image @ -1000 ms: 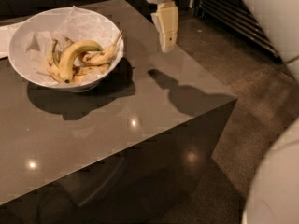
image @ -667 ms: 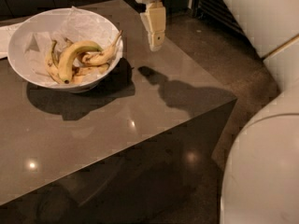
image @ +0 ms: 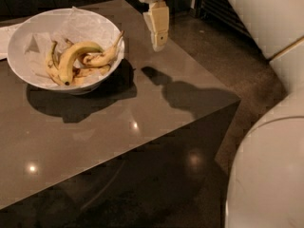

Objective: Pick banana from white bowl

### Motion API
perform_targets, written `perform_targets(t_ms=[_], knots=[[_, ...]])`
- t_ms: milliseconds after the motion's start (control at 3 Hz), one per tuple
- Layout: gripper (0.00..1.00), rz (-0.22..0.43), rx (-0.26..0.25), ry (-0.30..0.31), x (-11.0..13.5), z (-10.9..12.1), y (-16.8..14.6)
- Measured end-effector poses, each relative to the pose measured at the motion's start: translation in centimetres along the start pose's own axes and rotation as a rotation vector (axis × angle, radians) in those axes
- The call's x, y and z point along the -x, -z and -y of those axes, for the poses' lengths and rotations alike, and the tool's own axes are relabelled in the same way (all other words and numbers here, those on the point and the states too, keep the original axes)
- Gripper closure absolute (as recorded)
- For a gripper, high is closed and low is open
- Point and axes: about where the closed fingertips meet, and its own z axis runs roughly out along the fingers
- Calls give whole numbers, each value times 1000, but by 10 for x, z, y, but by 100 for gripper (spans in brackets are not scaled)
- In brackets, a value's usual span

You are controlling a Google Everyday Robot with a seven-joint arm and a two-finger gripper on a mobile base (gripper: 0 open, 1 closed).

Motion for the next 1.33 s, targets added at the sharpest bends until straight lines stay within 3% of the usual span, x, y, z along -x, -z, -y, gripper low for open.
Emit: perform_targets(t_ms=[333, 667, 1000, 1333], knots=[[0, 64, 20, 76, 27, 23, -14], [0, 161, 19, 208, 80, 64, -39], [6, 232, 8, 285, 120, 90, -57], [24, 280, 14, 303, 140, 100, -71]])
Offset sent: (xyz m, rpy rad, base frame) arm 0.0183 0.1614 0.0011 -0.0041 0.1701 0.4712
